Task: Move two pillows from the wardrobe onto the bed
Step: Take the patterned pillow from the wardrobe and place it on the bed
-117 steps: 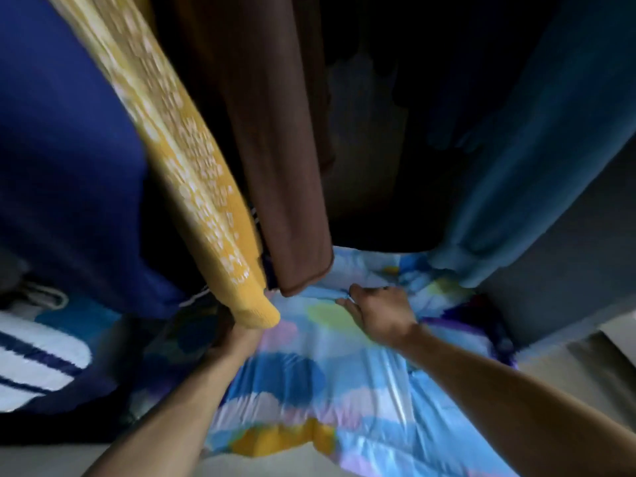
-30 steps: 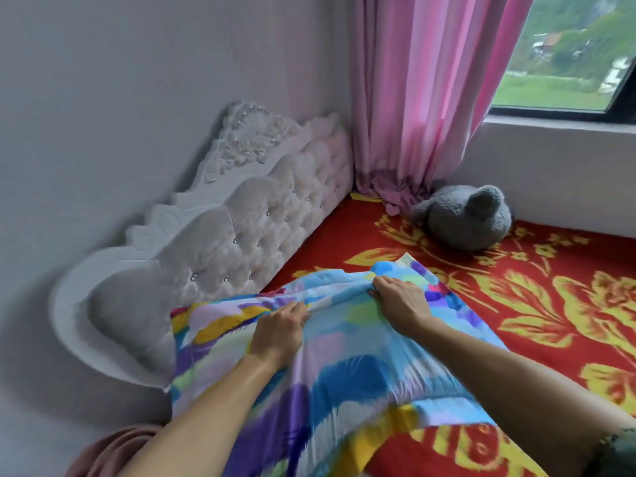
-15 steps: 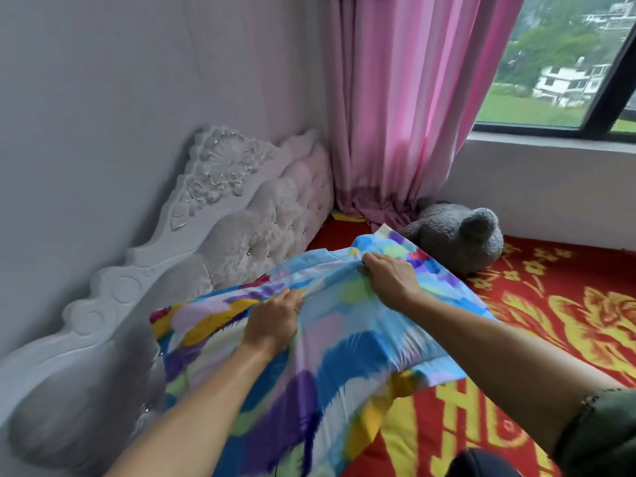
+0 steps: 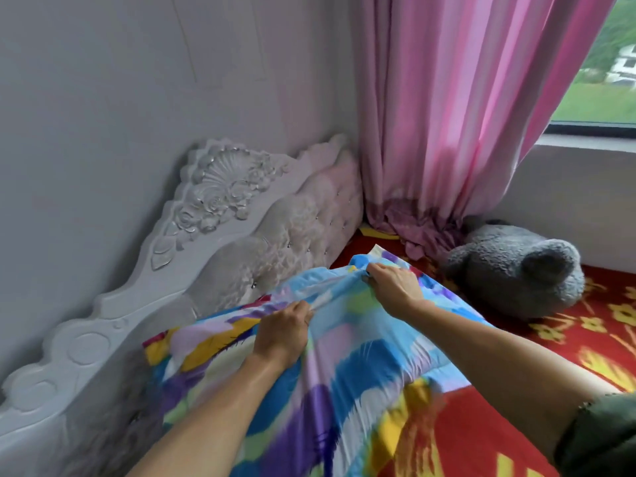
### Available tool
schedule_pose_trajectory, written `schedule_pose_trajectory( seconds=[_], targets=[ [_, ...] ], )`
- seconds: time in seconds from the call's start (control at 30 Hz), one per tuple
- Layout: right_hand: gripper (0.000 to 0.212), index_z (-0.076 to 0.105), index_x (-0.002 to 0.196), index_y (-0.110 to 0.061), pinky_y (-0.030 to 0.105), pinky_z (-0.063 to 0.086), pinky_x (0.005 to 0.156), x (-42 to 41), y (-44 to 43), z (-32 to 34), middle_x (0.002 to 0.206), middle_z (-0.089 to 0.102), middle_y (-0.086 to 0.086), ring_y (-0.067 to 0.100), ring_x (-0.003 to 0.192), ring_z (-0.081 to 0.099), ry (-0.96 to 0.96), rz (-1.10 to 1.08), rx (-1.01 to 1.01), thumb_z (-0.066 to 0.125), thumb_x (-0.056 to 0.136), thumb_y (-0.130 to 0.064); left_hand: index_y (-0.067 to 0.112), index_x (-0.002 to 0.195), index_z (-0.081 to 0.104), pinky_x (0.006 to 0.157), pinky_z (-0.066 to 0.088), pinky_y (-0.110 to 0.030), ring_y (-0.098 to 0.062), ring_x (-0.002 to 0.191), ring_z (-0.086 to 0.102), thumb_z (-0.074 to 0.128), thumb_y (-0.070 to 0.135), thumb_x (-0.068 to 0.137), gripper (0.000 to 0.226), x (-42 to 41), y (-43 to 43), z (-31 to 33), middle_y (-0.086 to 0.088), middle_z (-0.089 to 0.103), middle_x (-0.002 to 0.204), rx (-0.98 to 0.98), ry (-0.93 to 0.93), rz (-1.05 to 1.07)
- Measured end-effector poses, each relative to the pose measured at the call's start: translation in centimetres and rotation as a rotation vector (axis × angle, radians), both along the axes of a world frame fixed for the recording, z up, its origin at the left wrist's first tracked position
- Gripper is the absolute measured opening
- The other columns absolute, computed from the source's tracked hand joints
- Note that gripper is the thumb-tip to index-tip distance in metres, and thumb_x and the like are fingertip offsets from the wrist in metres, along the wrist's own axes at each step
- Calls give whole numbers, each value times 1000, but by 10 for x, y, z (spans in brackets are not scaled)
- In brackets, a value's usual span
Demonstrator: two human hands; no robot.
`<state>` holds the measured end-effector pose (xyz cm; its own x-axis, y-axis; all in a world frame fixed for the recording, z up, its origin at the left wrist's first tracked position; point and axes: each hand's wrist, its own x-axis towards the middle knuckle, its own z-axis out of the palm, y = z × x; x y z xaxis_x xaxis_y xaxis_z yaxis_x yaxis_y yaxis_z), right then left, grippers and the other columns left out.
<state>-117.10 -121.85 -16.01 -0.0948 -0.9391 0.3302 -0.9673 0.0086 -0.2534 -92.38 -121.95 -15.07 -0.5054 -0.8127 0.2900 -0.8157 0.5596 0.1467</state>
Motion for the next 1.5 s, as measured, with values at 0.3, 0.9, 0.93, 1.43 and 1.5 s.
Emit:
schedule_pose_trajectory(
  seconds=[0.3, 0.9, 0.93, 1.43, 1.5],
  targets=[
    [14, 53, 85, -14, 37, 39, 56, -116, -121, -20, 93, 69, 12, 40, 79, 62, -141, 4, 98, 51, 93, -25, 11, 93, 55, 60, 48, -42, -35, 81, 65, 40, 29, 98, 24, -129, -110, -20, -9, 66, 91, 145, -164, 3],
    [13, 60, 96, -24, 37, 43, 64, -171, -214, 11, 102, 71, 9, 39, 85, 62, -55, -252, 129, 50, 89, -22, 11, 96, 60, 75, 46, -40, -36, 93, 62, 40, 33, 97, 30, -200, -230, -16, -18, 69, 101, 403, -64, -319],
    [12, 60, 96, -24, 37, 43, 64, -170, -221, 7, 101, 71, 10, 39, 85, 62, -62, -280, 134, 51, 89, -23, 11, 96, 60, 75, 47, -41, -37, 92, 62, 40, 33, 97, 30, -201, -240, -20, -19, 69, 100, 411, -56, -334],
    [21, 62, 102, -26, 37, 47, 71, -201, -349, -107, 104, 71, 9, 39, 89, 63, -16, -247, 182, 54, 86, -17, 11, 112, 52, 78, 50, -44, -38, 96, 62, 38, 28, 98, 26, -250, -338, -151, -18, 65, 107, 529, 7, -206],
    [23, 63, 105, -26, 36, 46, 71, -212, -369, -140, 107, 71, 7, 39, 88, 63, 12, -208, 178, 55, 86, -16, 11, 121, 47, 80, 50, -45, -37, 100, 62, 36, 28, 99, 29, -262, -353, -186, -16, 63, 114, 533, -28, -143]
  ],
)
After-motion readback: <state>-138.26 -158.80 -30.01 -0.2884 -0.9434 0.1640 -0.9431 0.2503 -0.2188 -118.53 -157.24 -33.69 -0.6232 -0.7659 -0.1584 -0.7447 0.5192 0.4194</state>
